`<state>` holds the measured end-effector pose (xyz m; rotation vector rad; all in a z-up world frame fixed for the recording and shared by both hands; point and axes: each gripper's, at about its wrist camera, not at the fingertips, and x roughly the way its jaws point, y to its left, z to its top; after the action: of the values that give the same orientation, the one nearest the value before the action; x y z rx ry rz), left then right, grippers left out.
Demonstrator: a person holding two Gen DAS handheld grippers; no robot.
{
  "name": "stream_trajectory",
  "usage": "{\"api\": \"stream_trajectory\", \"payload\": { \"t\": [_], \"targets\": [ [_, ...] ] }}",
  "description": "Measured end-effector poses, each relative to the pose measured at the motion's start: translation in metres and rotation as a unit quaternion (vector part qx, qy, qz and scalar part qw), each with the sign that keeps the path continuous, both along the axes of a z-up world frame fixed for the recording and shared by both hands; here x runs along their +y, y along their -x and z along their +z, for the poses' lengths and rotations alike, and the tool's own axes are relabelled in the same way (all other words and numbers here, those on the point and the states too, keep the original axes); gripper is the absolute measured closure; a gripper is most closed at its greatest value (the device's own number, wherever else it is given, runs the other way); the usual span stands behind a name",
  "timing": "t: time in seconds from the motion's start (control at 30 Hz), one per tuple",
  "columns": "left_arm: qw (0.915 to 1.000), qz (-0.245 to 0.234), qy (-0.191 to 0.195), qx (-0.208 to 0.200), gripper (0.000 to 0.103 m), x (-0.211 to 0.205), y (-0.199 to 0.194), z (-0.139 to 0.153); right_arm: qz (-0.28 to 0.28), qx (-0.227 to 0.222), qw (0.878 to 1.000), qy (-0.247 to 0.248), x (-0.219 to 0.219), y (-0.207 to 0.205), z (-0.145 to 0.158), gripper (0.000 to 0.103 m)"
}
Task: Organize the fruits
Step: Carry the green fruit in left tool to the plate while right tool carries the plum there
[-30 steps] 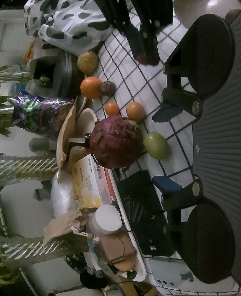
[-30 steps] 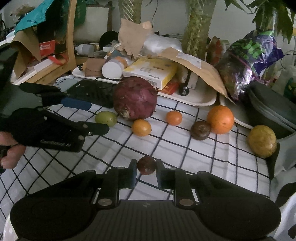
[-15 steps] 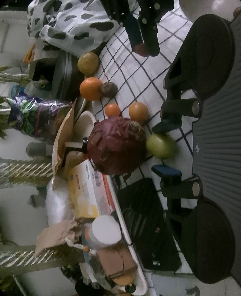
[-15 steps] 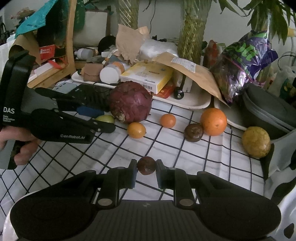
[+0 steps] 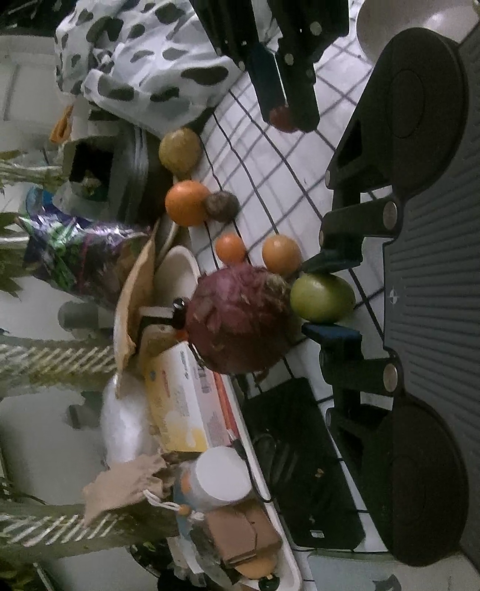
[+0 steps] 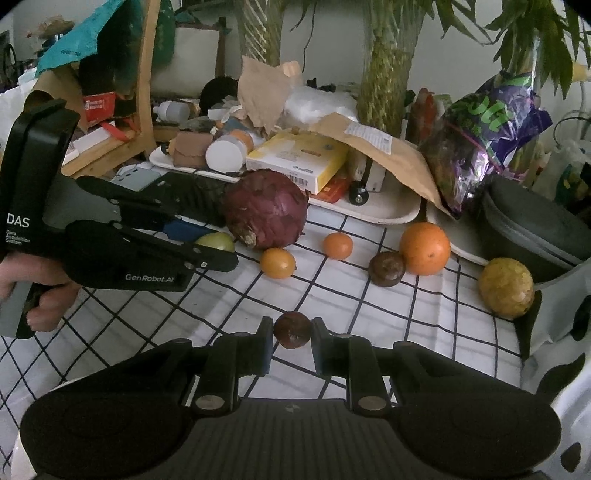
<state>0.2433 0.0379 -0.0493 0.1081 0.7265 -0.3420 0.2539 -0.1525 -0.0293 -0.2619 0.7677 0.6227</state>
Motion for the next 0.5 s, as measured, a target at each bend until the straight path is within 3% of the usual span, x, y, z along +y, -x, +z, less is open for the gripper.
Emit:
{"api": "stream_trajectory", "payload": {
  "t": [0.5],
  "targets": [
    [0.9997, -0.01, 0.014, -0.015, 0.075, -0.008, 0.049, 0.021, -0.011, -0.006, 1.0, -0.029, -0.022, 0.037, 0.02, 0.081]
  ]
}}
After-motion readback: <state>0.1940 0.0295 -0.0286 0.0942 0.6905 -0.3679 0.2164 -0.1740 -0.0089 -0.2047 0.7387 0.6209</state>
